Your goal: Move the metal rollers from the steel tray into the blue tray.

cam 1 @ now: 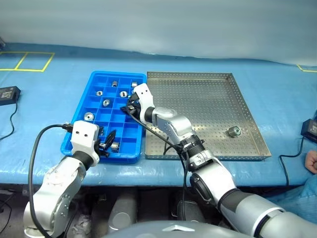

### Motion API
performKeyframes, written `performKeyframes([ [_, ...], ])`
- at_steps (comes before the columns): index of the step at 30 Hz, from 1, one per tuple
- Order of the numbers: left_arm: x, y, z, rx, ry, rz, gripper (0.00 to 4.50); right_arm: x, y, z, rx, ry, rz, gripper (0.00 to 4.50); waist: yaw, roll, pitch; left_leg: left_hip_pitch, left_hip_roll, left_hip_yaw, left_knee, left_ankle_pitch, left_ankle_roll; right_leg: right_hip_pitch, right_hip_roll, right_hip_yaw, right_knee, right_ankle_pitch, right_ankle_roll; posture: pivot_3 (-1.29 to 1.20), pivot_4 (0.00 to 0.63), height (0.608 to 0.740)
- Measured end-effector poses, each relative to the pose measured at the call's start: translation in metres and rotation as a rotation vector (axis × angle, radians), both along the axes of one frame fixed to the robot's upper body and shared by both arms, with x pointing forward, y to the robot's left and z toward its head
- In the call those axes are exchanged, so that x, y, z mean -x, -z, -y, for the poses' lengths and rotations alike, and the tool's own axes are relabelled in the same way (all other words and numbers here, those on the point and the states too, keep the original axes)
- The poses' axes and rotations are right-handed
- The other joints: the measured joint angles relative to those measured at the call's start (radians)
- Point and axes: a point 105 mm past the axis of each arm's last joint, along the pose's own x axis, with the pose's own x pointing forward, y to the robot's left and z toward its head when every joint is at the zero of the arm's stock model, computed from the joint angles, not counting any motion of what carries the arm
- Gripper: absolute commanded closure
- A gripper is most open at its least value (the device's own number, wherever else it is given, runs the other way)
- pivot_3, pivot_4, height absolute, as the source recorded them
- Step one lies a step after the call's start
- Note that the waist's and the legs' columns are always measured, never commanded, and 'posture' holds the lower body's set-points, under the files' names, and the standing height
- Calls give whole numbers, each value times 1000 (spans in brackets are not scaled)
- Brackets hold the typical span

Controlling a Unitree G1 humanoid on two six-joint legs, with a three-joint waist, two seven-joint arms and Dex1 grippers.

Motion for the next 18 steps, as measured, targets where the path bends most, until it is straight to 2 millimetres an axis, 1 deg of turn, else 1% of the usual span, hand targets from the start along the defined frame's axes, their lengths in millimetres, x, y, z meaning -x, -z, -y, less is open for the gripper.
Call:
performKeyframes([
  [4,1,0,1,-2,-2,-1,2116,-7,-5,-2,-3,1,27,3173,6,0,0,0,0,-1,-1,0,-1,0,1,-1,0,-1,-1,353,150,740],
  [18,8,4,1,0,-26,-22,2116,-5,3,-7,0,-32,19,3173,24,0,0,1,-1,-4,-3,1,-4,0,2,-4,0,-3,-4,401,150,740],
])
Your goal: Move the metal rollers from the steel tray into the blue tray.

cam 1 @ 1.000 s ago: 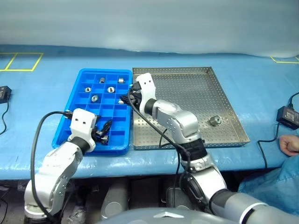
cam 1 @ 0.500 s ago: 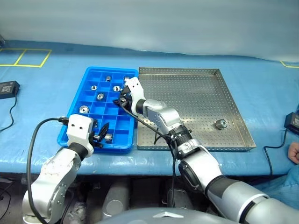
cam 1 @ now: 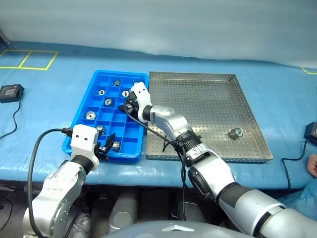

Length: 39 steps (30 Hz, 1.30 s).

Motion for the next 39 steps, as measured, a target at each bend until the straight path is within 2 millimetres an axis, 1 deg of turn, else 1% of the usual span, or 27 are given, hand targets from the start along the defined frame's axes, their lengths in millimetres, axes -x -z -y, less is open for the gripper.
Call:
performKeyframes([
  [5,1,1,2,7,-1,-4,2116,1,2,-2,12,-10,2,3173,15,0,0,0,0,-1,0,0,-1,0,0,-1,0,0,-1,411,150,740],
  [12,2,4,1,7,-8,-14,2116,3,3,-4,24,-24,7,3173,17,0,0,0,1,-3,-1,0,-3,0,2,-3,0,-2,-3,424,150,740],
  [14,2,4,1,7,-11,-15,2116,3,3,-4,27,-24,5,2432,18,0,0,1,2,-4,-1,0,-3,1,2,-3,1,-2,-3,425,150,740],
  [15,3,4,0,6,-14,-15,2116,3,4,-4,28,-24,3,2199,19,0,0,1,2,-4,-1,0,-4,1,3,-4,1,-2,-4,425,150,740],
  [20,3,5,1,6,-16,-16,2116,4,5,-5,28,-26,-4,564,29,0,0,0,2,-6,-1,0,-5,1,3,-5,1,-3,-4,410,150,740],
  [23,2,4,4,11,-3,-15,2116,3,5,-5,34,-16,-1,564,36,0,0,-1,2,-6,-1,0,-5,1,3,-5,1,-3,-4,390,150,740],
  [24,1,4,6,16,4,-11,2116,3,0,-5,29,-14,13,564,38,0,0,-1,2,-6,-1,0,-5,0,3,-5,1,-3,-4,381,150,740],
  [26,-2,-1,13,31,26,8,2116,5,-22,-10,12,-22,88,564,40,0,0,-2,2,-7,-1,0,-6,0,3,-6,0,-3,-4,363,150,740],
  [28,-7,-5,23,43,62,29,2116,14,-49,-14,-23,-31,185,564,40,0,0,-2,2,-8,-1,-1,-7,0,3,-7,1,-3,-5,329,150,740],
  [29,-9,-7,27,50,78,36,2116,18,-55,-12,-40,-31,203,564,41,0,0,-2,2,-9,-1,-1,-7,1,3,-8,0,-4,-6,314,150,740],
  [30,-13,-8,33,64,98,43,2116,25,-59,-7,-74,-16,209,564,45,-1,-1,-2,1,-9,-1,-1,-7,1,3,-9,0,-5,-6,298,150,740],
  [31,-16,-8,37,71,110,48,2116,30,-55,-2,-90,-7,185,564,46,-1,-1,-2,1,-10,-1,-1,-8,1,3,-10,0,-6,-5,268,150,740],
  [33,-26,-10,48,87,158,55,2116,37,-39,21,-87,67,124,564,49,-1,-1,-3,0,-10,0,-1,-8,2,3,-10,0,-5,-5,215,150,740],
  [35,-38,-14,61,101,211,76,2116,37,-22,57,-13,189,95,564,42,-1,-1,-3,0,-9,2,-1,-7,2,2,-10,1,-5,-4,142,150,740],
  [37,-46,-18,73,101,268,89,2116,33,-13,96,68,334,99,564,30,0,-1,-3,-1,-7,3,0,-7,2,1,-10,1,-4,-4,92,150,740],
  [38,-52,-19,81,101,311,95,2116,33,-10,124,128,441,111,564,18,0,-1,-3,-1,-6,3,0,-7,2,1,-9,1,-4,-4,61,150,740],
  [39,-54,-20,84,100,329,98,2116,33,-9,137,154,495,116,564,8,0,-1,-3,-1,-6,3,0,-7,2,1,-9,2,-4,-4,41,150,740],
])
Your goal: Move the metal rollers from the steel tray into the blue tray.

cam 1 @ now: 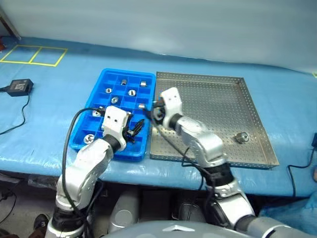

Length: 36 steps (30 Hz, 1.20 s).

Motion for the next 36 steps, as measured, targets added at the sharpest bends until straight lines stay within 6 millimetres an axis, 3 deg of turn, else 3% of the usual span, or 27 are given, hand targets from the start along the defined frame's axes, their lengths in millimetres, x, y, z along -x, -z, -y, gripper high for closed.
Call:
performKeyframes([
  [2,-5,2,10,-3,56,-4,2116,1,-3,28,41,139,12,564,-44,1,0,0,1,1,-1,0,0,-1,1,1,1,0,-1,-26,150,740],
  [5,-8,3,23,-3,124,-5,2116,2,-13,55,48,292,28,564,-100,1,0,1,2,0,-2,0,0,-1,3,3,1,1,-2,-86,150,740],
  [8,-9,6,31,-3,173,-11,2116,3,-17,73,24,405,31,564,-138,1,0,2,3,0,-2,0,0,0,7,6,1,2,-2,-116,150,740],
  [15,-9,9,35,-5,214,-19,2116,10,-4,111,-27,677,-22,564,-181,1,0,2,3,-1,1,1,1,0,7,10,2,2,1,-131,150,740],
  [22,-7,10,38,-4,232,-22,2116,15,7,120,-64,783,-66,564,-196,1,0,3,3,0,1,1,1,0,7,13,2,3,2,-117,150,740],
  [30,-5,12,37,-16,236,-30,2116,14,36,122,-105,818,-180,564,-194,2,-1,3,3,0,1,1,1,0,7,14,3,3,2,-78,150,740],
  [36,-1,10,34,-25,234,-22,2116,11,41,124,-110,836,-190,564,-189,2,-1,4,3,1,1,1,1,0,8,14,3,3,2,-60,150,740],
])
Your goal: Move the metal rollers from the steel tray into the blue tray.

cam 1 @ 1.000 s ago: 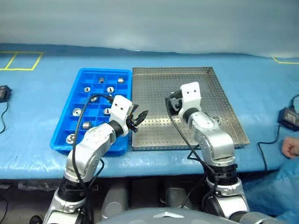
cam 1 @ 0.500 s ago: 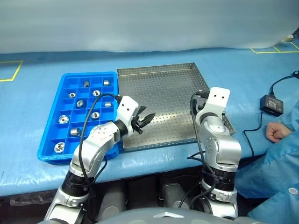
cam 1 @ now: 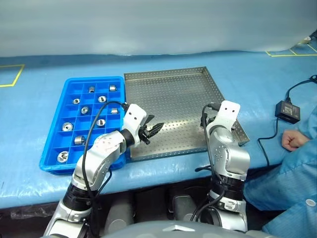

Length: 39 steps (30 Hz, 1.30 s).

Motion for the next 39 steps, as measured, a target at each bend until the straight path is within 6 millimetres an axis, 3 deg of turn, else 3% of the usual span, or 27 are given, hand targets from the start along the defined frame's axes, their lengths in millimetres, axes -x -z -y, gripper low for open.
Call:
performKeyframes([
  [7,1,6,-5,-16,-22,-22,2116,-2,7,0,-20,28,-14,564,5,0,0,0,0,0,0,0,0,0,0,0,0,0,0,-50,150,740],
  [10,1,6,-6,-21,-26,-21,2116,-3,7,1,-39,48,-11,1119,5,0,0,0,0,0,0,0,0,0,0,0,0,0,0,-50,150,740],
  [13,0,6,-7,-24,-35,-20,2116,-4,8,5,-36,75,-14,2065,6,0,0,0,0,0,0,0,0,0,0,0,0,0,0,-53,150,740],
  [16,0,6,-8,-26,-42,-19,2116,-3,8,5,-34,82,-16,2065,5,0,0,0,0,0,0,0,0,0,0,0,0,0,0,-55,150,740],
  [19,0,6,-8,-27,-45,-18,2116,-3,8,6,-38,91,-17,2601,5,0,0,0,0,0,0,0,0,0,0,1,0,0,0,-58,150,740],
  [22,0,6,-9,-29,-46,-18,2116,-3,8,5,-42,92,-10,3466,5,0,0,1,0,0,0,0,0,0,0,1,1,0,0,-63,150,740],
  [34,-3,6,-18,-49,-72,-15,2116,-8,1,-6,-102,17,46,3476,3,0,0,1,0,1,0,0,0,0,0,1,1,0,0,-59,150,740],
  [36,-4,7,-23,-63,-86,-20,2116,-14,-12,-23,-101,-110,97,3476,0,1,0,1,0,2,0,0,0,0,0,2,2,0,0,-54,150,740],
  [39,-4,4,-39,-136,-141,-3,2116,-17,-45,-66,-64,-417,226,3476,-3,1,0,2,1,2,0,0,0,0,1,3,3,0,0,-22,150,740],
])
